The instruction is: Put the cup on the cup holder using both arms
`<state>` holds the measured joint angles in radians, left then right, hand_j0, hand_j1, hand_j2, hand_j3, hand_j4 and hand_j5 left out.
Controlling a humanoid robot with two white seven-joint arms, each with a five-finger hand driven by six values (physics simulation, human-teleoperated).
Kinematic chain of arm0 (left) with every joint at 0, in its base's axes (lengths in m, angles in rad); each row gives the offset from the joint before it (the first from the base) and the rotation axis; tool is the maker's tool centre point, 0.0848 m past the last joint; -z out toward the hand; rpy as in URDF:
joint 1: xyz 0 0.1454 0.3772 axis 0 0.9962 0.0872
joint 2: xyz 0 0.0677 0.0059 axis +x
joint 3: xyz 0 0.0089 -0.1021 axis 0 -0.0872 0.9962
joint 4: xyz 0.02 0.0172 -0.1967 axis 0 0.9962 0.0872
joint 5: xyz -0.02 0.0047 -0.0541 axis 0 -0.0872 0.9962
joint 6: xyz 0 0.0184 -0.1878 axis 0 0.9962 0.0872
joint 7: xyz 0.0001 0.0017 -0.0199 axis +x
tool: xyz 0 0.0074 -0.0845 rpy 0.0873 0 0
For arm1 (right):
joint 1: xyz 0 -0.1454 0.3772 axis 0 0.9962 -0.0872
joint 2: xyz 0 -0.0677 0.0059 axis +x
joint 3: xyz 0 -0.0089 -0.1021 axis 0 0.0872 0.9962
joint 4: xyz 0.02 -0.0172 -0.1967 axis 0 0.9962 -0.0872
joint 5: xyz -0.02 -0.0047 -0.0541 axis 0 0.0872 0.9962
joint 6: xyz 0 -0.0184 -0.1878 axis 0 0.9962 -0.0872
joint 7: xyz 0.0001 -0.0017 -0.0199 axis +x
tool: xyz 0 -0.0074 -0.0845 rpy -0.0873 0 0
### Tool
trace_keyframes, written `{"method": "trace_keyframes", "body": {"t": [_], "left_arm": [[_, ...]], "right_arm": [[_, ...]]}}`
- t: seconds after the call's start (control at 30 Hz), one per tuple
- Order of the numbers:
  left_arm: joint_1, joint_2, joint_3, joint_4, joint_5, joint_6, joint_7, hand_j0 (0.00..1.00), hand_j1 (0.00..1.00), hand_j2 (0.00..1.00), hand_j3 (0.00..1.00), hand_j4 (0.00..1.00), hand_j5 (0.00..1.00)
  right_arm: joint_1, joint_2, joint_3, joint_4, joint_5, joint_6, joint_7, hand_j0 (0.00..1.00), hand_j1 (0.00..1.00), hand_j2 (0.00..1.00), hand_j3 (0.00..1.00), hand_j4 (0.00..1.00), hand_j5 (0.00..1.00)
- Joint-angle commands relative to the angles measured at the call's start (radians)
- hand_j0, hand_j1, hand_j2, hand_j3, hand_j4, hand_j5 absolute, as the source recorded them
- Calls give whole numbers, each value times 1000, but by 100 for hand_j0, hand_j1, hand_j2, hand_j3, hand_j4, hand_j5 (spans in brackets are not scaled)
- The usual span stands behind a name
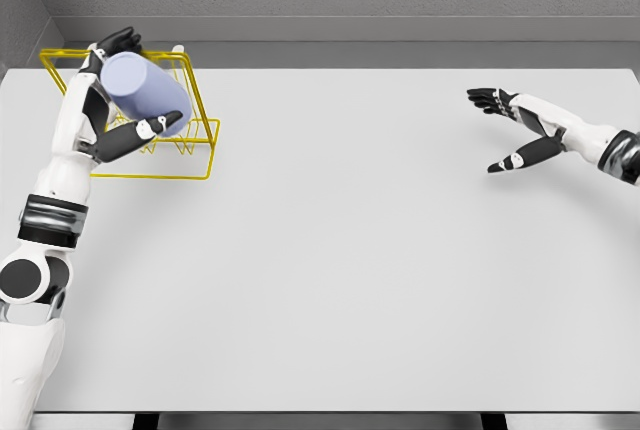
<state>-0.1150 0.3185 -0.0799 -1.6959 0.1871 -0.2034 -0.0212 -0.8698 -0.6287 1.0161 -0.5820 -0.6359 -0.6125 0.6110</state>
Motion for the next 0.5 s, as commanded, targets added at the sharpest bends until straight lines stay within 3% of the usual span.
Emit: {"method": "trace_keyframes", "body": {"t": [0.0, 0.37, 0.47], "left_arm": [[0, 1, 0, -1, 0, 1, 3, 100, 100, 100, 100, 100, 100], [6, 4, 11, -10, 6, -11, 3, 100, 100, 100, 100, 100, 100], [35, 4, 46, -33, 9, -24, 3, 100, 100, 100, 100, 100, 100]], "right_arm": [[0, 0, -4, -1, -7, 2, 0, 100, 100, 100, 100, 100, 100], [0, 3, -2, -1, -7, 2, 0, 100, 100, 100, 100, 100, 100], [0, 3, -2, -1, -7, 2, 0, 100, 100, 100, 100, 100, 100]]}}
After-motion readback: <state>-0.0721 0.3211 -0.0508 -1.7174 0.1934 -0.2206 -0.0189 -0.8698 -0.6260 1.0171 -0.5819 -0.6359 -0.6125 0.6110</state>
